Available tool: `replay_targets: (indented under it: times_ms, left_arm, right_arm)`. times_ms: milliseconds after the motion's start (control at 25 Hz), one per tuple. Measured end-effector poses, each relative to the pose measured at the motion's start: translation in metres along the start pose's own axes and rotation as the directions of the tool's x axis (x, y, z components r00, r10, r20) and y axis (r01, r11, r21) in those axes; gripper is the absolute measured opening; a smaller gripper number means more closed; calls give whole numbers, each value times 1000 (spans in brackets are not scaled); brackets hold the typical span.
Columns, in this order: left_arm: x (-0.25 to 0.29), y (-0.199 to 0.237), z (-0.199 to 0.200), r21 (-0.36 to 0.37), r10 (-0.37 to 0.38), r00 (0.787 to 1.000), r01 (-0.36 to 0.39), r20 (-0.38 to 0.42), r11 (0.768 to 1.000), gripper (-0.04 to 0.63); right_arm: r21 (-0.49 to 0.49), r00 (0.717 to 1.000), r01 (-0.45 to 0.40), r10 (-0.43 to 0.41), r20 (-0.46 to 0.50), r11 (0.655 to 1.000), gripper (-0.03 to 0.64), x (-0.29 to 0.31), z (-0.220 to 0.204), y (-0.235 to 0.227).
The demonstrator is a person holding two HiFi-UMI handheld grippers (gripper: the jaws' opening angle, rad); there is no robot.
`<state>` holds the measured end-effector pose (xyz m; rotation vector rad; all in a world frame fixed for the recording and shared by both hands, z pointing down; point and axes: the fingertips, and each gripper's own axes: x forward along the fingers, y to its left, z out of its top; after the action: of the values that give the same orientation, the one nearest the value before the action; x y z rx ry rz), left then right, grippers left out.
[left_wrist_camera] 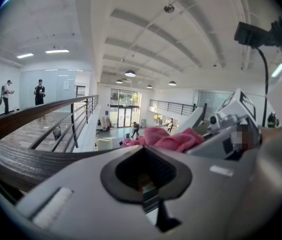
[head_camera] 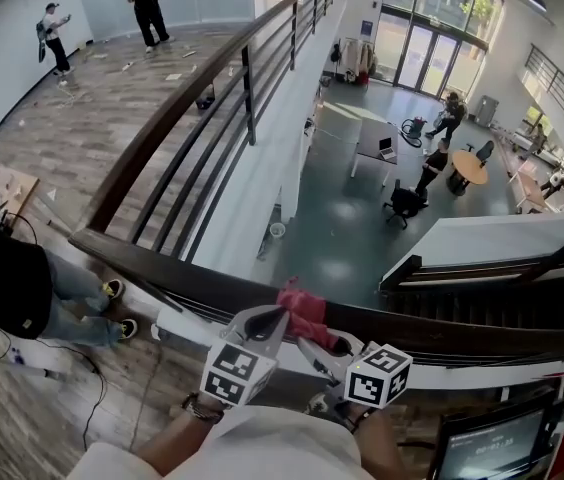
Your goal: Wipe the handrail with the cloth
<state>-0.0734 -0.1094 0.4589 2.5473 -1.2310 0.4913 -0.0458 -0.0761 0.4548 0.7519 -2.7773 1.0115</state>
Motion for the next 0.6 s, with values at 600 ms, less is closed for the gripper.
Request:
replay_targets:
  times_ms: [600]
  left_arm:
    - [10, -13, 0, 27, -16, 1000, 16, -21, 999, 4]
  right_arm:
    - [12, 1000, 5, -5, 13, 1000, 61, -13, -2, -7]
